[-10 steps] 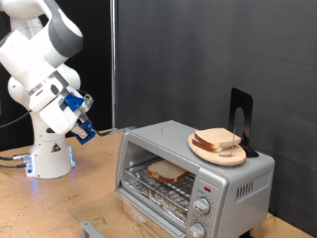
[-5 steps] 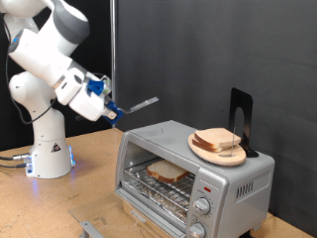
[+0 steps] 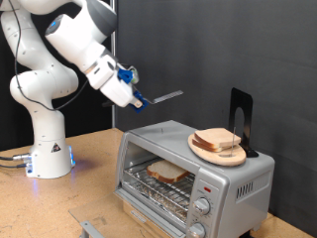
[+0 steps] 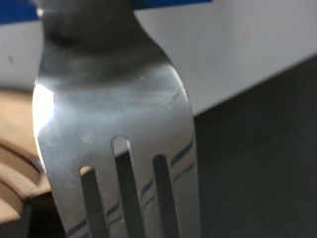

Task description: Make a piece of toast with the oven

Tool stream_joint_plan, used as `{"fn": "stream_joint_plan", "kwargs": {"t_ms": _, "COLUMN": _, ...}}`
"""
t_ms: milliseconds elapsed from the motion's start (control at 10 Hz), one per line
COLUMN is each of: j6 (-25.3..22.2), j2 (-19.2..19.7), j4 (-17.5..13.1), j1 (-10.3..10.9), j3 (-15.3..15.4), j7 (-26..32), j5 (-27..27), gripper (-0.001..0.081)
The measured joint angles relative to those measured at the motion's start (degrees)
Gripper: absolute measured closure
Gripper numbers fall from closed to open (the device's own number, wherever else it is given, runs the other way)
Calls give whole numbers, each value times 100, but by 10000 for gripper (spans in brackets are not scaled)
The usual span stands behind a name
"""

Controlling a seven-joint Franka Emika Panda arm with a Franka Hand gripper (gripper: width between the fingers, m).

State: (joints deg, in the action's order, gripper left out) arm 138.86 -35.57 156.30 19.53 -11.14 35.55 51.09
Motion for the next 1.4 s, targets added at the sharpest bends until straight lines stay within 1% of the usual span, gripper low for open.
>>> {"fn": "stream_joint_plan", "kwargs": {"t_ms": 100, "j6": 111, "j2": 72, "j4": -92, "j1": 92, "j3": 166, "j7": -141, "j5": 33, "gripper": 324}}
{"fn": "stream_joint_plan", "kwargs": {"t_ms": 300, "j6": 288, "j2": 351, "j4": -285, "j1": 199, "j3": 568, "j7": -489, "j5": 22, "gripper": 324}}
{"fn": "stream_joint_plan", "kwargs": {"t_ms": 400, "j6": 406, "j2": 562, "j4": -348, "j1": 207, "j3": 781, "j7": -666, "j5": -13, "gripper": 324}}
{"fn": "stream_joint_plan", "kwargs": {"t_ms": 600, "j6": 674, "j2": 985, "j4": -450, "j1": 218, "j3": 1039, "j7": -778, "j5": -6, "gripper": 324}}
{"fn": "stream_joint_plan", "kwargs": {"t_ms": 800, "j6": 880, "j2": 1291, "j4": -479, "j1": 258, "j3": 1146, "j7": -741, "j5": 59, "gripper": 324}}
{"fn": "stream_joint_plan", "kwargs": {"t_ms": 1000, "j6": 965, "j2": 1470, "j4": -458, "j1": 309, "j3": 1163, "j7": -531, "j5": 233, "gripper": 324}}
{"fn": "stream_joint_plan", "kwargs": {"t_ms": 1400, "j6": 1073, "j2": 1588, "j4": -357, "j1": 324, "j3": 1164, "j7": -225, "j5": 510, "gripper": 316}}
